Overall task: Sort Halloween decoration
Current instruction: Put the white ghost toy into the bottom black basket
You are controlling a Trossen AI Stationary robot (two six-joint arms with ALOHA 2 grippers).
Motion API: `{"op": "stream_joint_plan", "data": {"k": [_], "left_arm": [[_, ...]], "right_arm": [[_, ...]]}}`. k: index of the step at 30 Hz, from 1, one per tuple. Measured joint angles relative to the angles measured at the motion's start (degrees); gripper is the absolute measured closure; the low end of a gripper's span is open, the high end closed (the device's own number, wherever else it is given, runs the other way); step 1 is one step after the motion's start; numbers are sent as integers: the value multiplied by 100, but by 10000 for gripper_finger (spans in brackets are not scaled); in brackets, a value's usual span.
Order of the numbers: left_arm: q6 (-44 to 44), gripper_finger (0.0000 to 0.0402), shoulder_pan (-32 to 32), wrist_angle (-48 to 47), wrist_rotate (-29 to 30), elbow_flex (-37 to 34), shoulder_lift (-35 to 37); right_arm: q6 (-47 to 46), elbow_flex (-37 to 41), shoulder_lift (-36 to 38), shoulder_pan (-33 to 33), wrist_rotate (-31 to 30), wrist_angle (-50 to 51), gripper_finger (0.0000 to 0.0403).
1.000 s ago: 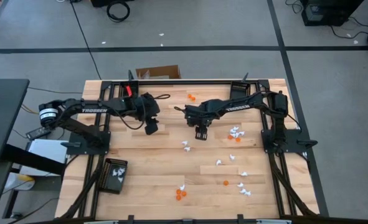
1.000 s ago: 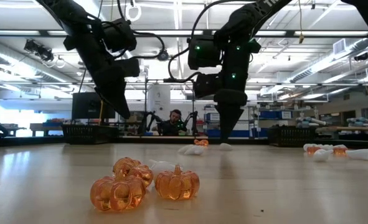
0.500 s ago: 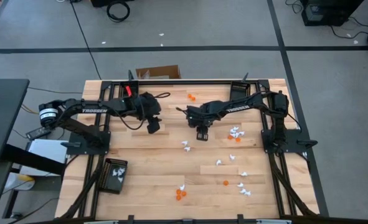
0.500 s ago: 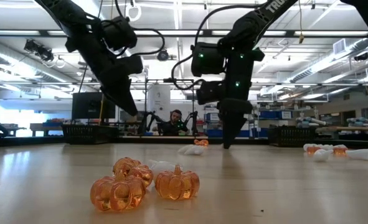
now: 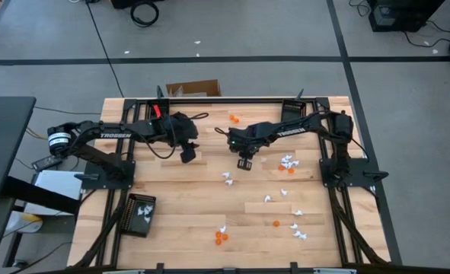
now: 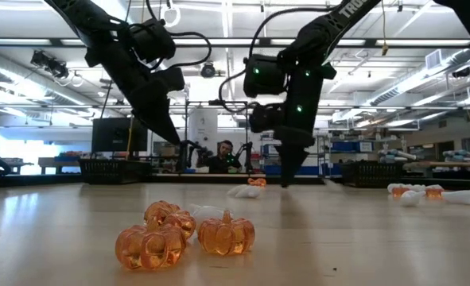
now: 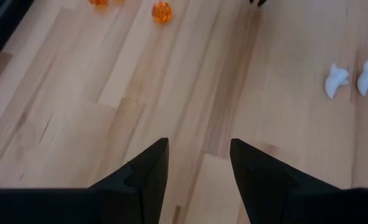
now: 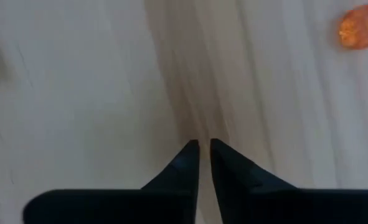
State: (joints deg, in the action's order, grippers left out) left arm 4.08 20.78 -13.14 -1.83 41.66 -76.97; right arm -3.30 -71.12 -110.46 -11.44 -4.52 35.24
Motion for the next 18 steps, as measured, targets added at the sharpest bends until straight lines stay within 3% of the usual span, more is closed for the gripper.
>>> {"op": "stream_joint_plan", "data": {"k": [7,12,15,18], "left_arm": [[-88,221,0,10,0,0,0],[-96,221,0,8,0,1,0],[-93,221,0,-1,0,1,0],[48,221,0,30,0,1,0]], "right_arm": [[-204,-484,157,-5,-129,543,279],[-820,-847,313,-26,-338,1874,237],[-1357,-455,477,-62,-366,2290,230],[-1630,218,634,-108,125,2145,230]]}}
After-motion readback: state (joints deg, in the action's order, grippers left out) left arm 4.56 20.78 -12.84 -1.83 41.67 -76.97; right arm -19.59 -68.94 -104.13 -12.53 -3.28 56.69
